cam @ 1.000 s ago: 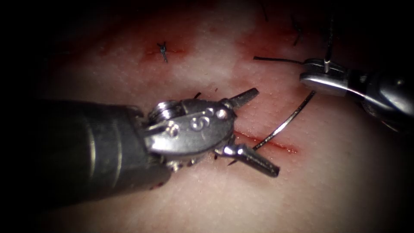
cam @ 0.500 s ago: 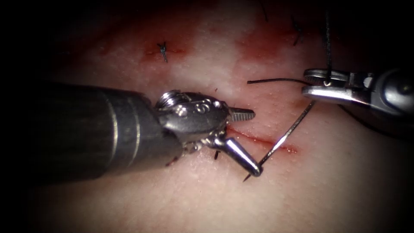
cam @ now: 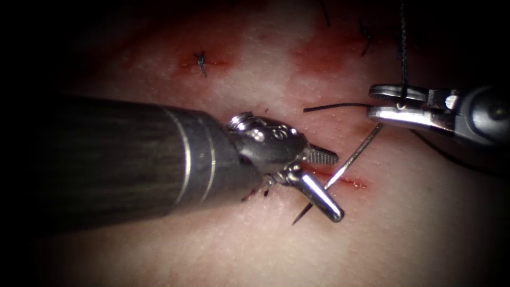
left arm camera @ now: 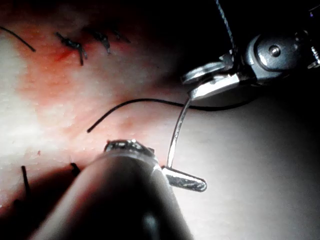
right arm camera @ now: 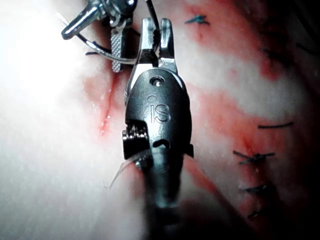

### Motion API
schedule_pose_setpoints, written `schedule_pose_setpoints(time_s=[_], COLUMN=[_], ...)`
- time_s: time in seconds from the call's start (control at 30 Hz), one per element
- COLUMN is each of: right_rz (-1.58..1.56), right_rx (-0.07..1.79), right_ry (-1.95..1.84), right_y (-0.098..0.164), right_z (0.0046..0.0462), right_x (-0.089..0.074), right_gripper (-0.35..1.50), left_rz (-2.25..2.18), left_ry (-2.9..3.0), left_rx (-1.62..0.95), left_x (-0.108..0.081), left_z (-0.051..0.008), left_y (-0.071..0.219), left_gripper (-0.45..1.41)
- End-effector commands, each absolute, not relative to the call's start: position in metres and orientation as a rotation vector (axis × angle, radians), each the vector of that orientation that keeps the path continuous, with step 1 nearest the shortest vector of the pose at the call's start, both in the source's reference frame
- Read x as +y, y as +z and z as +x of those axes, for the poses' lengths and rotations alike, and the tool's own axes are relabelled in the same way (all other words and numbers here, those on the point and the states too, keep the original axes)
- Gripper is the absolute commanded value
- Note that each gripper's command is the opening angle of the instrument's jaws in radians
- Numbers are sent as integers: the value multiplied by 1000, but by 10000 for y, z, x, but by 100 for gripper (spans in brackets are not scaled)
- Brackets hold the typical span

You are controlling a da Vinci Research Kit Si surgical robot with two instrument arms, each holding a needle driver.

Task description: Wound Closure

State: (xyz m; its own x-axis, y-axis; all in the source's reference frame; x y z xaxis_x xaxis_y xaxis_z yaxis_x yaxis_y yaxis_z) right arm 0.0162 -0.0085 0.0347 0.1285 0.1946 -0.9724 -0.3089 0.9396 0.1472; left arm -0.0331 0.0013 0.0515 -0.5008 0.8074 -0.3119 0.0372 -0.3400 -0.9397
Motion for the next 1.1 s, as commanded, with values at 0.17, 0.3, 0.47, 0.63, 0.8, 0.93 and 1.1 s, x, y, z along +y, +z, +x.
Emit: schedule_pose_setpoints(time_s=[0.17,0.3,0.47,0.63,0.8,0.93,1.1], right_rz=[-99,-99,-98,-50,-103,-115,-112], right_rx=[1408,1409,1413,1399,1265,1205,1170], right_ry=[363,361,357,457,641,742,834], right_y=[348,348,349,350,353,353,352], right_z=[172,173,174,175,175,177,177], right_x=[-88,-89,-91,-95,-96,-98,-101], right_gripper=[-35,-35,-35,24,111,116,113], left_rz=[-1042,-975,-950,-892,-913,-947,-979], left_ry=[1843,1757,1622,1534,1506,1472,1436], left_rx=[-1414,-1461,-1516,-1521,-1471,-1441,-1411], left_x=[10,14,18,18,12,6,5], left_z=[-334,-332,-334,-338,-337,-338,-338], left_y=[531,536,541,541,534,528,525], left_gripper=[9,-45,-45,-45,-45,-45,-45])
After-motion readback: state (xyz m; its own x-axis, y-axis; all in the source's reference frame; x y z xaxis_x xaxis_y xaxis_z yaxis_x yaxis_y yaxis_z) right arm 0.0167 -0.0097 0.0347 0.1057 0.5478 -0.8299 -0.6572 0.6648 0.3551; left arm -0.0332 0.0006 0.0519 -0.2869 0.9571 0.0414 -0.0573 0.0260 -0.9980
